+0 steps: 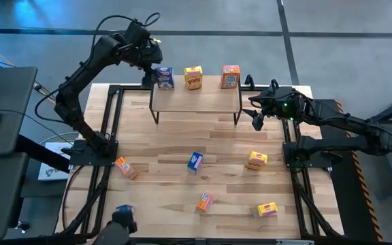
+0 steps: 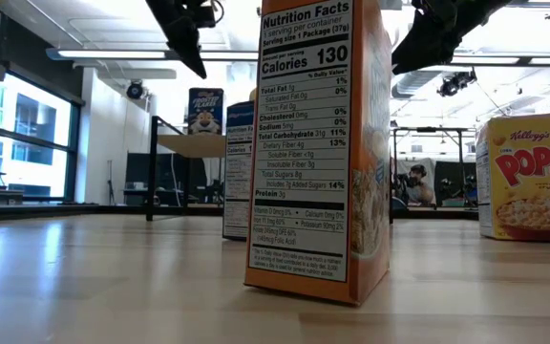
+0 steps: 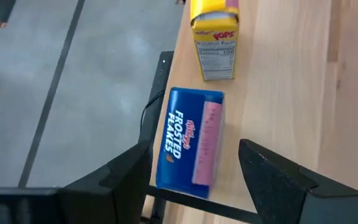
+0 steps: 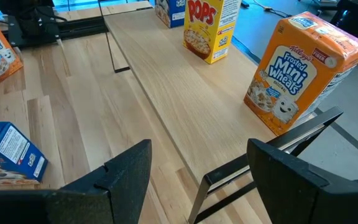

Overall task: Stack cereal on shelf
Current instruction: Put the right orange cereal box and aligned with the other orange cereal box on the shelf

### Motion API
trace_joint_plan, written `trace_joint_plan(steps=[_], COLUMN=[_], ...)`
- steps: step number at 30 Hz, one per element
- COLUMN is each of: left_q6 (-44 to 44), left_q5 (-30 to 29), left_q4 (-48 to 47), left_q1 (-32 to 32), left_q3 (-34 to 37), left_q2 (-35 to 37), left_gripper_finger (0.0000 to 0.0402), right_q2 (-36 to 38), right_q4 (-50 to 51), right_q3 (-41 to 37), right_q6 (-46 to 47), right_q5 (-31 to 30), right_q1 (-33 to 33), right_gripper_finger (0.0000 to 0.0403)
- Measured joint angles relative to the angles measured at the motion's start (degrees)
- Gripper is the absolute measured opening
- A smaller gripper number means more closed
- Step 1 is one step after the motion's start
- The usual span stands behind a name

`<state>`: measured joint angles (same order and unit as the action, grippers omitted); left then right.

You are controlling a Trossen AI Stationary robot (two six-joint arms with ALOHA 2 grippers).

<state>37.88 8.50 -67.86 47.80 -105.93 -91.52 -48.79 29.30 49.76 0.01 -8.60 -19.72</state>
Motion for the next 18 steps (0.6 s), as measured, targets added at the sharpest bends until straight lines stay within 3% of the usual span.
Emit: trace_joint_plan(steps=[18], left_q6=[-18.08], left_q5=[0.80], left_q4=[-5.87], left_q1=[-7.77], left_q3=[0.21], left_q2=[10.74], left_gripper_finger=[0.0230], right_q2=[-0.01], right_q4=[0.00], right_q3=[0.00], right_q6=[0.01], right_q5=[0.00], right_q1=[0.01], right_gripper_finger=[0.0257])
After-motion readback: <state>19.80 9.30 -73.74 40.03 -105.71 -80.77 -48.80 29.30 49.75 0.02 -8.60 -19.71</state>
